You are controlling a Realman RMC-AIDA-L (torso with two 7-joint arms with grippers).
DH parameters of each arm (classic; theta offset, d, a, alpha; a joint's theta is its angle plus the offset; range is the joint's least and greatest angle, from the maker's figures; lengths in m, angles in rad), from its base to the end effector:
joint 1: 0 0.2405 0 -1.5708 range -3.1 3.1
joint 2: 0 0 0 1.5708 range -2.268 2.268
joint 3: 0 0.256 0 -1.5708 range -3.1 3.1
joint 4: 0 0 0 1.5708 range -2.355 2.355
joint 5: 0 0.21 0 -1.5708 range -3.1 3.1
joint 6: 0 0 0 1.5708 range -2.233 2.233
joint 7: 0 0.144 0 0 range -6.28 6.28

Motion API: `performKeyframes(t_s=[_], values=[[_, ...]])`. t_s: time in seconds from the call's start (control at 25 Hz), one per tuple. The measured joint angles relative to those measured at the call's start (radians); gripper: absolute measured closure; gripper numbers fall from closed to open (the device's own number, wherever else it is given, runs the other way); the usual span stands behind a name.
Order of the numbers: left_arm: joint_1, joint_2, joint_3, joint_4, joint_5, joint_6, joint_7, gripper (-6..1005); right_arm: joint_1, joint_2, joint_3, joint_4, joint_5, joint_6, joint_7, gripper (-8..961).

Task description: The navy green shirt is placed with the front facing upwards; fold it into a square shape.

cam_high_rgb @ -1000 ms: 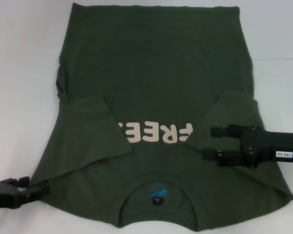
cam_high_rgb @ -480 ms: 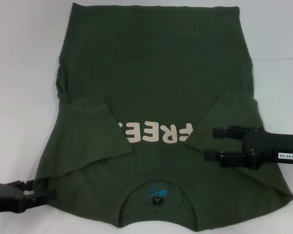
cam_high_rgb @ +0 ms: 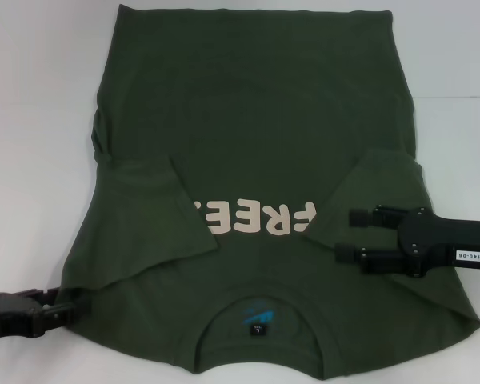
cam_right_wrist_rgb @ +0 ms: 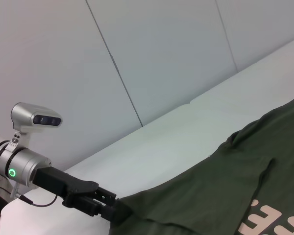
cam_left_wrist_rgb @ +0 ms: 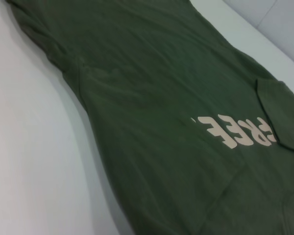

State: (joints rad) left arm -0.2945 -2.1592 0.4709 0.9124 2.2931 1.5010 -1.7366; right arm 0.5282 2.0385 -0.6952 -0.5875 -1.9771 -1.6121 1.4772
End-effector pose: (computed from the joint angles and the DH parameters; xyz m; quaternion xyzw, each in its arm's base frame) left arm -0.3565 0.2635 0.0273 -0.8399 -0.4706 -0.1515 0.2238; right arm 0.2669 0.3220 0.0038 -0.9223 0.2717 0.2607 0.0871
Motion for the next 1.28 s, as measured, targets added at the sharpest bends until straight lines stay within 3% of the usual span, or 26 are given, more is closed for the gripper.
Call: performKeyframes(t_s=[0.28, 0.52, 0.64, 0.84, 1.04, 1.28], values=[[-0.017, -0.003, 0.0, 0.002, 0.035, -0.028, -0.02, 367, -0.001, 0.001, 0.013, -0.002, 0.002, -0.006, 0.0, 42], [-0.026, -0.004, 0.0, 0.002, 0.036, -0.033, -0.033, 576, -0.001, 0.001, 0.021, -0.003, 0.003, -0.008, 0.0, 47], [-0.03, -0.004, 0.0, 0.002, 0.036, -0.034, -0.039, 781, -0.001, 0.001, 0.021, -0.003, 0.003, -0.008, 0.001, 50], [-0.031, -0.002, 0.0, 0.009, 0.036, -0.025, -0.048, 969, -0.007, -0.003, 0.022, -0.003, 0.003, -0.008, 0.02, 54], [-0.031, -0.003, -0.006, 0.021, 0.024, -0.001, -0.063, 969, -0.023, -0.015, 0.036, -0.006, -0.004, -0.008, 0.083, 58], [-0.031, -0.004, -0.009, 0.025, -0.018, 0.028, -0.064, 969, -0.041, -0.06, 0.034, -0.008, -0.048, -0.037, 0.33, 64]])
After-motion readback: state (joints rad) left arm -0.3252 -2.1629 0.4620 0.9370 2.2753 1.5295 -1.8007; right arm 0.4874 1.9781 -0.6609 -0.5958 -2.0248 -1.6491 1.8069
